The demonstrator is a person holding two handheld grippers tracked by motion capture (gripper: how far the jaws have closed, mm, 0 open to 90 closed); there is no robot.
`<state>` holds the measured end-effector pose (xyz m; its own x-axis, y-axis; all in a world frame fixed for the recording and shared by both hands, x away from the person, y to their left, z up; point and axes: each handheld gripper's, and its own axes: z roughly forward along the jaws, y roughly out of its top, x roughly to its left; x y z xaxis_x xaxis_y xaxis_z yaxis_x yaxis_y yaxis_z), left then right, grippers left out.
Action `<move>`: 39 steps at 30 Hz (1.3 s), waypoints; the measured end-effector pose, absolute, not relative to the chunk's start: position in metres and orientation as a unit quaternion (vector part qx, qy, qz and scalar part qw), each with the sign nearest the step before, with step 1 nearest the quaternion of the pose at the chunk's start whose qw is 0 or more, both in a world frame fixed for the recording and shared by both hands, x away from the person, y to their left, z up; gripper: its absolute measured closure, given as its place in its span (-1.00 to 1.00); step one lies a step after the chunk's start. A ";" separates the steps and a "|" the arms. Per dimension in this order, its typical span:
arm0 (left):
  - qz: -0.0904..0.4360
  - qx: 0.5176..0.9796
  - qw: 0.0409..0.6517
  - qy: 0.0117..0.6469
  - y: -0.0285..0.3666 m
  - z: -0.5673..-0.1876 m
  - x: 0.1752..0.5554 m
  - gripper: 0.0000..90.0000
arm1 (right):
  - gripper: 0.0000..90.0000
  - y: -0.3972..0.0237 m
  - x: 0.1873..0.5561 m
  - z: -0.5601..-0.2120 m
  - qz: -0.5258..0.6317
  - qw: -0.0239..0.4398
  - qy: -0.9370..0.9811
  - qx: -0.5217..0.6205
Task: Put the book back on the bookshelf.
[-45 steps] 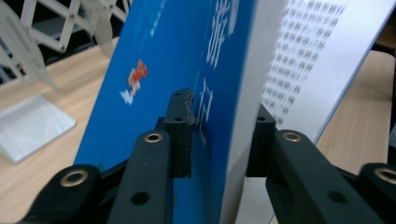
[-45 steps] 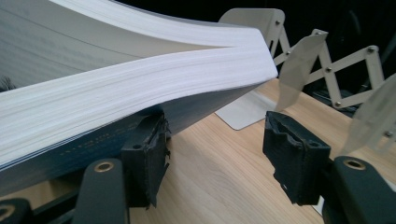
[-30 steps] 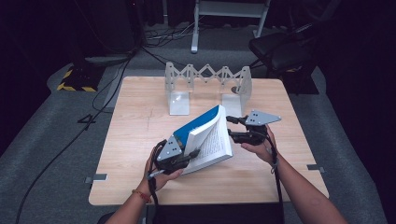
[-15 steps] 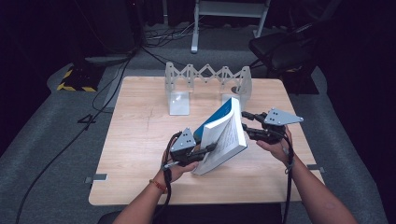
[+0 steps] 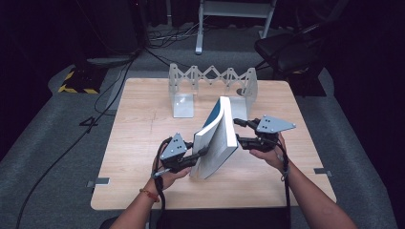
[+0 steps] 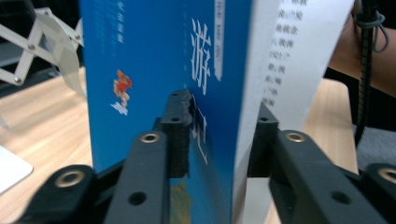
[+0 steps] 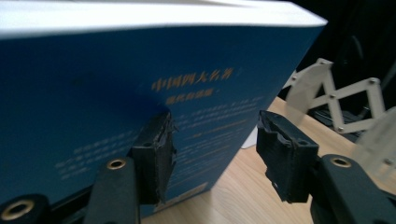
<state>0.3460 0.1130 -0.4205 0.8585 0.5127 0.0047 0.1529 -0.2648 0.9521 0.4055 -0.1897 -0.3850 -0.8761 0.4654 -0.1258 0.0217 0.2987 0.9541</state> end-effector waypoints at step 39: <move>0.245 0.747 0.524 0.327 0.099 -0.435 0.321 0.31 | -0.22 -0.146 0.401 -0.399 0.544 0.182 0.803 0.158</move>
<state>0.3205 0.0987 -0.4354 0.6660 0.7457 0.0225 0.2321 -0.2358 0.9437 0.4009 -0.1459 -0.3991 -0.8836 0.4524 -0.1211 0.0553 0.3575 0.9323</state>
